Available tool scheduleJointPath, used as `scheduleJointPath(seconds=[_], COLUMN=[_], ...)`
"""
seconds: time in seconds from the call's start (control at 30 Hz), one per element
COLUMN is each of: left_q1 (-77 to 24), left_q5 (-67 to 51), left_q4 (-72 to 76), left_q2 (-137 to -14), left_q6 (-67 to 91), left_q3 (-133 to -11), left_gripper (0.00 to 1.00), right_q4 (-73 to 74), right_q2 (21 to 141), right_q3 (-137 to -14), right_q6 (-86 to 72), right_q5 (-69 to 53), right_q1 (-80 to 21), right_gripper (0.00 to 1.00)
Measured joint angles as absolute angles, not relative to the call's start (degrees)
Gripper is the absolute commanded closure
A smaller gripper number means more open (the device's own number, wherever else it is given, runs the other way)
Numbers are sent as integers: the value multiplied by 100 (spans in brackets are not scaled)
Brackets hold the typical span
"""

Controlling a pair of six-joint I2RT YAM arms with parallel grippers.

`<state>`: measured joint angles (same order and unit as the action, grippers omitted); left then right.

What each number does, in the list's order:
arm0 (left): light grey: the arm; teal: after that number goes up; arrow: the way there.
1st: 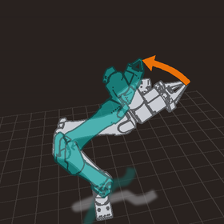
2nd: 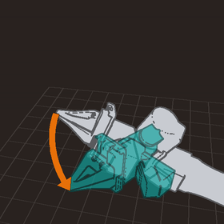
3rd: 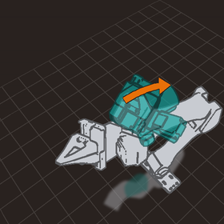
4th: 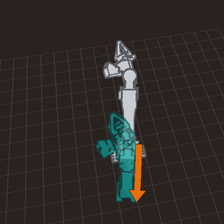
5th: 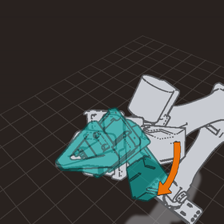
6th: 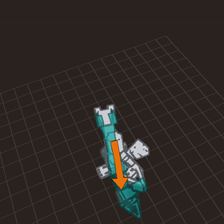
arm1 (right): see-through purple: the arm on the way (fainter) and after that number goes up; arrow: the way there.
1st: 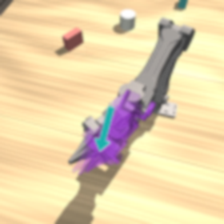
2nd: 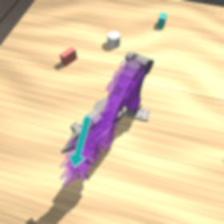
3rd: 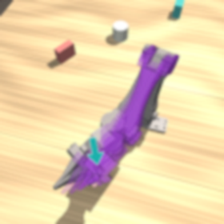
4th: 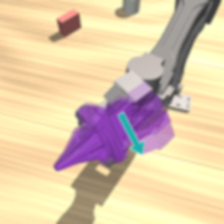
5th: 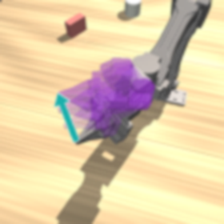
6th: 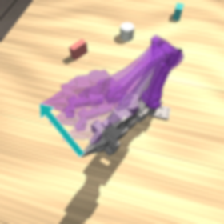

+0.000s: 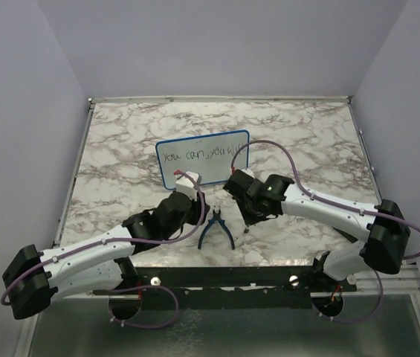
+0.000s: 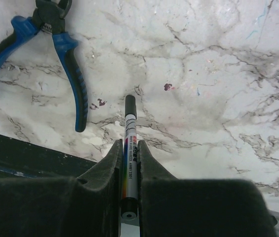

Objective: Write a sentence on the whiteboard
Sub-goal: Place the whiteboard marker at the center of the board.

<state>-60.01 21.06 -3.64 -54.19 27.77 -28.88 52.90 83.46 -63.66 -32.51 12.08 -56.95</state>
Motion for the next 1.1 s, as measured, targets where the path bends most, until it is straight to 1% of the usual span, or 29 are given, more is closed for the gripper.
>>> scheduleJointPath(seconds=[0.2, 0.3, 0.4, 0.57, 0.7, 0.9, 1.03, 1.1], left_q1=[-5234, -5098, -4978, -4740, -4458, -4176, -4056, -4003], left_q5=[1741, 1643, 1566, 1378, 1131, 910, 840, 836], left_q4=[-803, -1055, -1282, -1533, -1675, -1813, -1927, -1957], left_q2=[-5275, -5170, -5155, -5190, -5216, -5269, -5266, -5253], left_q6=[2814, 2823, 2821, 2783, 2703, 2502, 2434, 2432], left_q3=[-3350, -3481, -3603, -3736, -3874, -4062, -4075, -4077], left_gripper=[54, 50, 49, 46, 43, 43, 42, 38], right_q4=[5507, 5533, 5380, 4617, 3393, 1428, 425, 167], right_q2=[8228, 8062, 7752, 6960, 6539, 6628, 6869, 6980], right_q3=[-6801, -6792, -6528, -5717, -4888, -3710, -3232, -3153], right_q6=[-3280, -3315, -3371, -3400, -3312, -3312, -3433, -3459], right_q5=[1584, 1778, 1968, 1957, 1140, -954, -1914, -2132], right_q1=[-5686, -5590, -5343, -4633, -3793, -2508, -2067, -1951], right_gripper=[99, 99, 99, 99, 99, 99, 99, 97])
